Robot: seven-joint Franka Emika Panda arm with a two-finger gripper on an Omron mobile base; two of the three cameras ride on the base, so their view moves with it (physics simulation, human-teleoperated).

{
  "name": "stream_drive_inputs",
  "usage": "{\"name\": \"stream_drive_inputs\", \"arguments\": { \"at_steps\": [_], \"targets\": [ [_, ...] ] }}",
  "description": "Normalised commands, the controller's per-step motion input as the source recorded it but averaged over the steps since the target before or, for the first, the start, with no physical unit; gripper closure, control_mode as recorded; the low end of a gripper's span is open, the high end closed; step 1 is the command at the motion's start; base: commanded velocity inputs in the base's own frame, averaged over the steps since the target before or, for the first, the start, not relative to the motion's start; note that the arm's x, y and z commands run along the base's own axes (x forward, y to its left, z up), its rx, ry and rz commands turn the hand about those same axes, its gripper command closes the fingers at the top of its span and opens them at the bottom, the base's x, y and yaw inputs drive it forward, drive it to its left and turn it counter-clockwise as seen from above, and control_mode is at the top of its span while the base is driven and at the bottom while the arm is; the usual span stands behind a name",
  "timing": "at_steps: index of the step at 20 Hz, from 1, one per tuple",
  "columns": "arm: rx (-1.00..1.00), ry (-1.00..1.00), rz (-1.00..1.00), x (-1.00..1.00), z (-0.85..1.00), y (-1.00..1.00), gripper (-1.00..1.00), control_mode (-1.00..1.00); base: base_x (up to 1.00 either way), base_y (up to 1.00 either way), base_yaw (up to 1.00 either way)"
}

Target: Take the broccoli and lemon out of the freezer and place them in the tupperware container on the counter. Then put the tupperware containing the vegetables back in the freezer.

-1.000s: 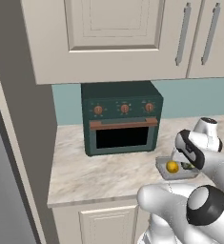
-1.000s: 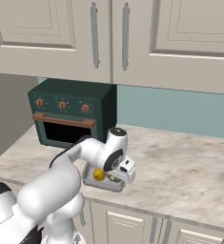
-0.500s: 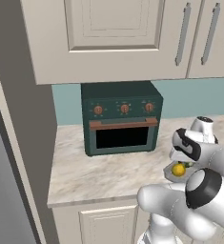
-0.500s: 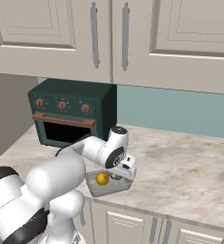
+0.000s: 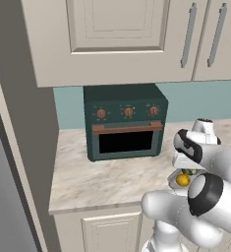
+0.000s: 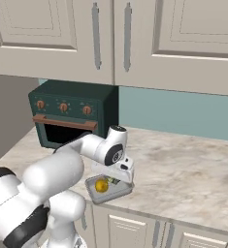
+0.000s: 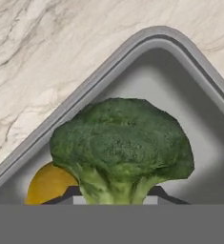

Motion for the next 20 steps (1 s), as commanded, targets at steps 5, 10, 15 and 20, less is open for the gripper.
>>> {"name": "stream_drive_inputs", "arguments": {
  "at_steps": [5,10,15,20],
  "targets": [
    [0.0,0.03,0.0,-0.5,0.0,-0.02,-1.0,-1.0,0.0,0.0,0.0],
    [0.01,-0.02,0.0,-0.41,0.38,-0.3,-1.0,-1.0,0.0,0.0,0.0],
    [0.02,-0.05,0.0,-0.01,0.64,-0.52,-1.0,-1.0,0.0,0.0,0.0],
    [0.01,-0.03,0.05,0.0,0.18,-0.37,-1.0,-1.0,0.0,0.0,0.0]
  ]
}}
